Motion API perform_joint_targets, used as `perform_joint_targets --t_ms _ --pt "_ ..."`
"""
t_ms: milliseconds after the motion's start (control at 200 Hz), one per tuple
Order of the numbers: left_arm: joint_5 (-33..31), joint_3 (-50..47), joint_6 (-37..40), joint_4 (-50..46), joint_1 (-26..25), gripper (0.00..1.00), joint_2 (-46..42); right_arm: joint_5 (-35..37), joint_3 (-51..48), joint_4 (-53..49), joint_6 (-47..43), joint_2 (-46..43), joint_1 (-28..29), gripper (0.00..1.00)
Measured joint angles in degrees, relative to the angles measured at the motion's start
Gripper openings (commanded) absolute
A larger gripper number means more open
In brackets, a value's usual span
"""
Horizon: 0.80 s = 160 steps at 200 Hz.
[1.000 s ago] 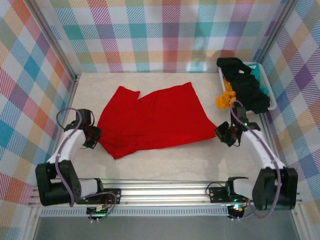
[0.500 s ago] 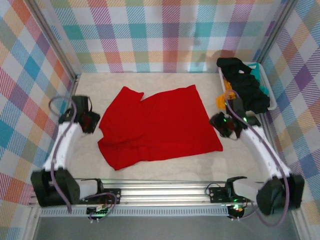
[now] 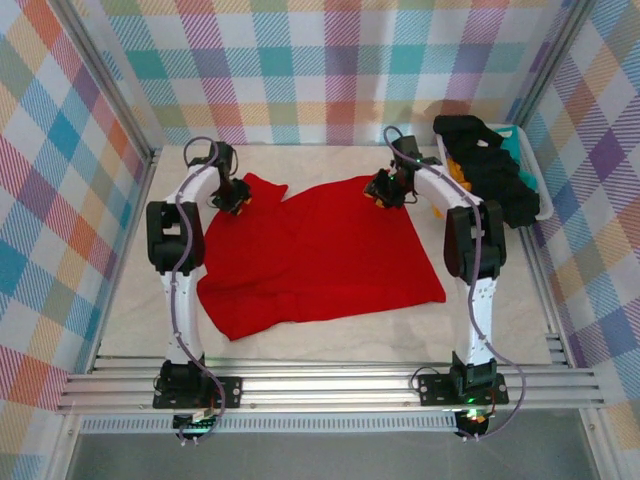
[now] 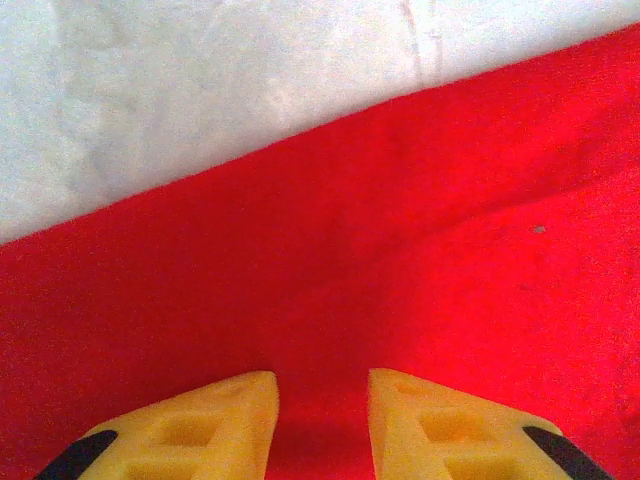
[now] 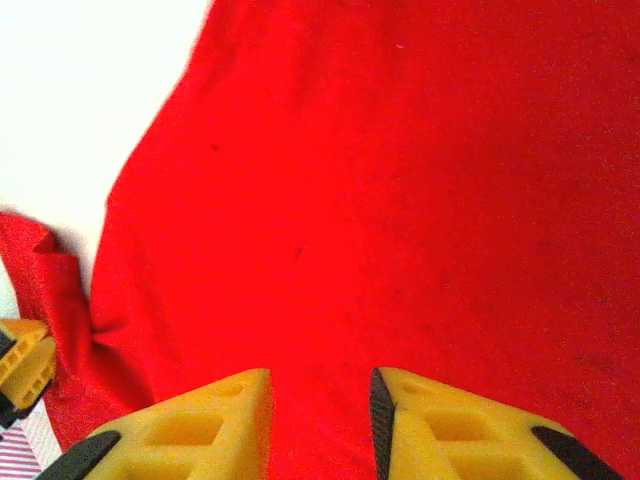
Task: Fold and stack the t-shirts
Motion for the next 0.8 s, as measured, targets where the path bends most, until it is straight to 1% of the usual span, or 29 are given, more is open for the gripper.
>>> perform_joint_targets --t_ms 145,250,370,515,575,665,800 --pt "-1.3 0.7 -0.2 -2.6 0.5 0.32 0.2 -1.0 0.5 -1.6 2.3 3.3 -0.8 0.33" --pt "-1.2 0.5 -0.7 -2.6 1.7 0.33 0.2 -1.5 3.6 -4.2 3.3 6.8 -1.6 0.32" --pt "-1.1 0.8 -1.3 -2.8 4.4 0.33 0.4 -2.2 7.7 -6.6 4.3 9.6 -2.6 0.27" --pt "-1.0 3.3 -1.4 -3.0 6.8 0.34 1.8 -1.4 8.2 -8.5 6.3 9.8 -3.2 0.23" --pt "-0.3 4.6 -1.4 -2.9 7.2 0.34 2.6 -1.3 8.0 -8.5 7.1 9.8 -3.3 0.2" --pt "1.8 7.3 -1.5 -1.0 7.5 0.34 4.4 -1.3 7.5 -8.3 8.8 9.7 -3.5 0.19" --pt "6.5 16.6 -1.8 2.6 7.1 0.37 10.5 0.3 4.7 -7.0 11.9 8.0 -4.2 0.2"
